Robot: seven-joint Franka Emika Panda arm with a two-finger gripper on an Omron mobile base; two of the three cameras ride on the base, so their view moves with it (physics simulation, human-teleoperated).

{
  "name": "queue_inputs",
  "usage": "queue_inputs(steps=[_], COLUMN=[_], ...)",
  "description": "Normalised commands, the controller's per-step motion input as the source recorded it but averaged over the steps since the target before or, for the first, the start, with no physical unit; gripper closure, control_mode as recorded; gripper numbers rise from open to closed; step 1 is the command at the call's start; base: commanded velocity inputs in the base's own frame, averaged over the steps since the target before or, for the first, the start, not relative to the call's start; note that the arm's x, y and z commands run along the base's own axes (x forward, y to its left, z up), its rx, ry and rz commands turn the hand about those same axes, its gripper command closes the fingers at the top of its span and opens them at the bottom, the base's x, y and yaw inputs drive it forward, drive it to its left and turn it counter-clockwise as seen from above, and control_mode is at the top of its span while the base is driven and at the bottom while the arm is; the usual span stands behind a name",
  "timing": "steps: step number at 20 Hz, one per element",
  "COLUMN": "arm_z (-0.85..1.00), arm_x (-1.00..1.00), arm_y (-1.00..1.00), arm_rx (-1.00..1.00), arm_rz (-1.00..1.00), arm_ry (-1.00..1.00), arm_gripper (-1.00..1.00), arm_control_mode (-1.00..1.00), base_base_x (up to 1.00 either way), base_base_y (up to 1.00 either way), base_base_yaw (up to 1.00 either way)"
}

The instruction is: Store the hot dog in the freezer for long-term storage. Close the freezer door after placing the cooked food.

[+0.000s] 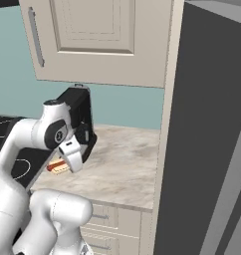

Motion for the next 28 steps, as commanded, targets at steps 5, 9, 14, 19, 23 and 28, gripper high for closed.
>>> queue_inputs(steps=[5, 9, 14, 19, 23, 28], arm_z=[0.0, 0.0, 0.0, 0.0, 0.0, 0.0], arm_x=[0.0, -0.34, 0.0, 0.0, 0.0, 0.0], arm_y=[0.0, 0.0, 0.0, 0.0, 0.0, 0.0], arm_rx=[0.0, 0.0, 0.0, 0.0, 0.0, 0.0], arm_rz=[0.0, 0.0, 0.0, 0.0, 0.0, 0.0], arm_ry=[0.0, 0.0, 0.0, 0.0, 0.0, 0.0], arm_gripper=[1.0, 1.0, 1.0, 1.0, 1.0, 1.0], arm_control_mode=[-1.0, -1.0, 1.0, 1.0, 1.0, 1.0], base_base_x=[0.0, 0.0, -0.94, -0.95, -0.85, -0.8], base_base_y=[0.0, 0.0, 0.0, 0.01, 0.05, 0.01], base_base_yaw=[0.0, 0.0, -0.05, -0.08, -0.04, -0.11])
